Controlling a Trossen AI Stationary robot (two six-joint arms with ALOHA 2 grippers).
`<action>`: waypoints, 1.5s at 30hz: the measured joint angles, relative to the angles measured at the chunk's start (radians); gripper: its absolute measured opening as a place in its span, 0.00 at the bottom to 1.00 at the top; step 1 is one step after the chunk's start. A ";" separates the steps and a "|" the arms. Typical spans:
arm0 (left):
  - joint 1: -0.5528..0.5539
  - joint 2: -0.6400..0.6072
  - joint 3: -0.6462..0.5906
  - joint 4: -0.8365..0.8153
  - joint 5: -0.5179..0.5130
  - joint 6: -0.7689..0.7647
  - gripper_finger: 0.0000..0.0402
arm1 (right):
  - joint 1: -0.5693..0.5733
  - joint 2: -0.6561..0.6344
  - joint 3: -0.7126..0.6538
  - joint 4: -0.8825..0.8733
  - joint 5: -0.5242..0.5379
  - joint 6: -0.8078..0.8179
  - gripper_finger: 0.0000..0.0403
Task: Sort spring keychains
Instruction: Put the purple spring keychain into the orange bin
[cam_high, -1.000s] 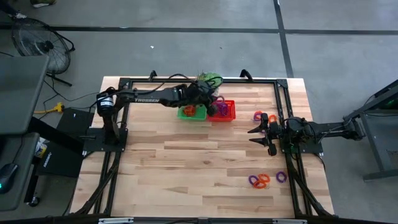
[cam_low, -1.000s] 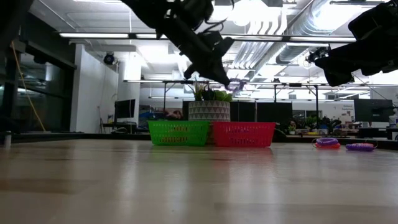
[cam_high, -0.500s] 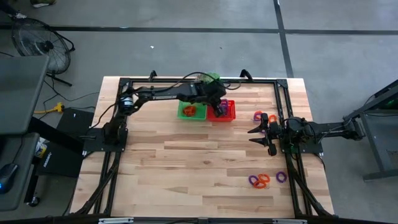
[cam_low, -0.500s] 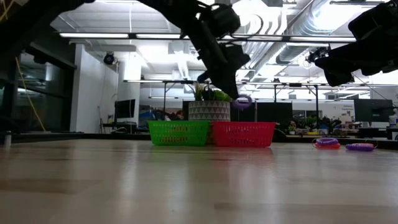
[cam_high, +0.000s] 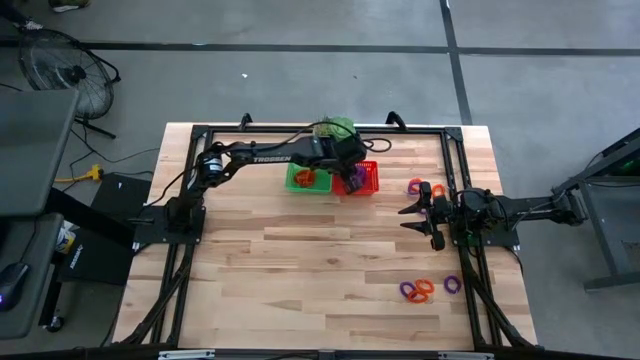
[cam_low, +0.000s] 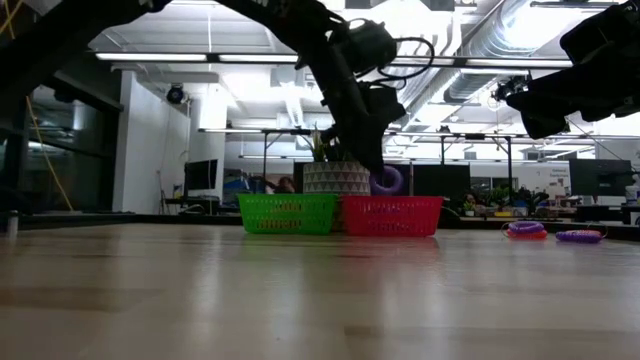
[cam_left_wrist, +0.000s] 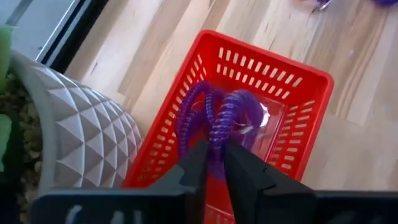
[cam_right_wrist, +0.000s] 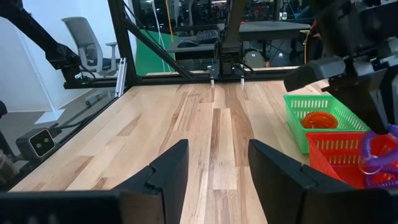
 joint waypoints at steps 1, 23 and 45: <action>0.001 0.000 0.000 0.002 0.000 0.000 0.15 | 0.000 0.000 0.000 0.000 0.000 0.000 0.40; -0.035 -0.052 -0.004 -0.031 0.081 0.079 0.03 | 0.000 0.000 0.000 0.000 0.000 0.000 0.40; -0.123 -0.710 -1.131 0.870 0.278 0.030 0.00 | 0.000 0.000 0.000 0.000 0.000 0.000 0.39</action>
